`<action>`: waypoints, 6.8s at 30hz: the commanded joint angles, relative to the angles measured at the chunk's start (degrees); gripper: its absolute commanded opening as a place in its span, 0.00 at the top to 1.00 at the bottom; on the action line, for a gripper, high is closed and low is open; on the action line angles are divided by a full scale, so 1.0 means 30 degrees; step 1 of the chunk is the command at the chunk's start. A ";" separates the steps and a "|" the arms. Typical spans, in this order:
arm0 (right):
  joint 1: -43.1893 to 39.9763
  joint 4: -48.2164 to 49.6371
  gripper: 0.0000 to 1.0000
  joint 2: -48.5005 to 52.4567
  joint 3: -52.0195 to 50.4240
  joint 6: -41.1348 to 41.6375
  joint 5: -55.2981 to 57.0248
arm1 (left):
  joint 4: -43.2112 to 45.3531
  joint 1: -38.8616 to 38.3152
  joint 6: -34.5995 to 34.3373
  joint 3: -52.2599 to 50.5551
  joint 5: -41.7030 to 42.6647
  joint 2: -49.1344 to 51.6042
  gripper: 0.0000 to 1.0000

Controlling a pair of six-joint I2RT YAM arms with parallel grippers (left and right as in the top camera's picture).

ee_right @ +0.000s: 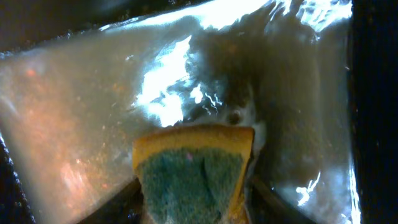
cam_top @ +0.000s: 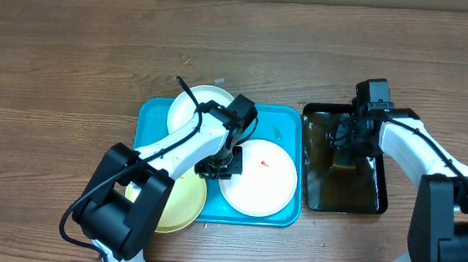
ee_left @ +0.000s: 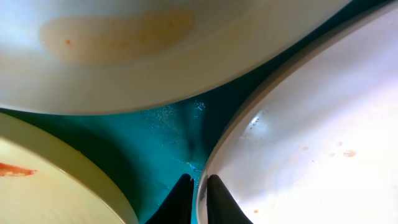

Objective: Clean dirty plates on tray and stack at the side
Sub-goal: 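Grasp the green-yellow sponge with the right gripper and lift it, then scrub the held white plate with the sponge in the right gripper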

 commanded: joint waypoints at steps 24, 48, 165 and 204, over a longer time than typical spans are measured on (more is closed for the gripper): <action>0.0080 -0.3781 0.49 -0.0058 0.0328 0.0350 -0.0138 | 0.0131 -0.0036 -0.0306 -0.0204 -0.0386 0.0175 0.83; 0.0073 -0.6798 0.96 -0.0058 0.3038 0.0131 -0.0823 | 0.0211 -0.0036 -0.0306 -0.0204 -0.0386 0.0175 0.85; 0.8378 -0.1290 0.96 0.1188 0.0976 0.6783 -0.1311 | 0.0262 0.0517 -0.0291 -0.0204 0.1479 0.0175 0.96; 0.8051 0.2703 0.96 0.2849 0.1719 0.4830 -1.4928 | 0.0175 0.0517 0.0153 -0.0204 0.1472 0.0175 0.96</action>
